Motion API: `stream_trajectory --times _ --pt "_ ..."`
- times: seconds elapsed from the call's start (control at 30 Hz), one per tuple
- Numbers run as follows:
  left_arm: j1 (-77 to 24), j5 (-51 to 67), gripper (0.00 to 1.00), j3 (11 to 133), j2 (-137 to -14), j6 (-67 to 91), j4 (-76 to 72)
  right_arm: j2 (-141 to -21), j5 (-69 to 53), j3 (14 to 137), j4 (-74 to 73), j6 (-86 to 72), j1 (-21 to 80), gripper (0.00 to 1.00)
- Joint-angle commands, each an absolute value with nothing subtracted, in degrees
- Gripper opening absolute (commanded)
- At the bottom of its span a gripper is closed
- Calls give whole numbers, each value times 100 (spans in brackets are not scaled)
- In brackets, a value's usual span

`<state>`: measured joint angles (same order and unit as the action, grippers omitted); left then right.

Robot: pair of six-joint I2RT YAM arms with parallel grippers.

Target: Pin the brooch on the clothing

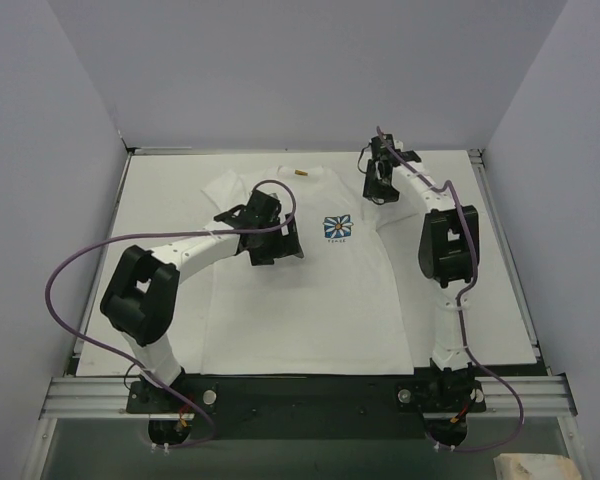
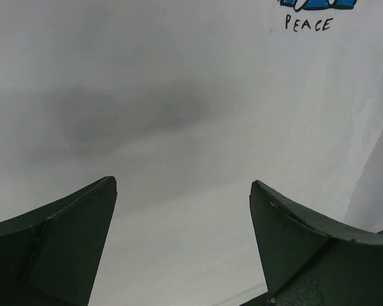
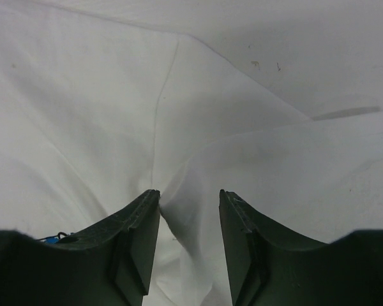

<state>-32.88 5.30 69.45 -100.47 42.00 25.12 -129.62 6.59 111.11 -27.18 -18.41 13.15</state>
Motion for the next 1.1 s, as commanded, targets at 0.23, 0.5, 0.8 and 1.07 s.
stream_trajectory --times 0.23,0.5,0.8,1.07 --pt "-3278 677 94 6961 -10213 4298 2074 -13166 685 11531 -2812 -1854 1222 6" --pt "-3270 668 94 6838 -10388 4386 1987 -11956 1081 10522 -2436 -2039 1160 0" --pt "-3261 694 94 6724 -10538 4421 1855 -9978 800 7607 -1259 -3048 669 0" --pt "-3252 747 94 6636 -10556 4421 1749 -9343 835 5952 -1002 -3559 203 5"
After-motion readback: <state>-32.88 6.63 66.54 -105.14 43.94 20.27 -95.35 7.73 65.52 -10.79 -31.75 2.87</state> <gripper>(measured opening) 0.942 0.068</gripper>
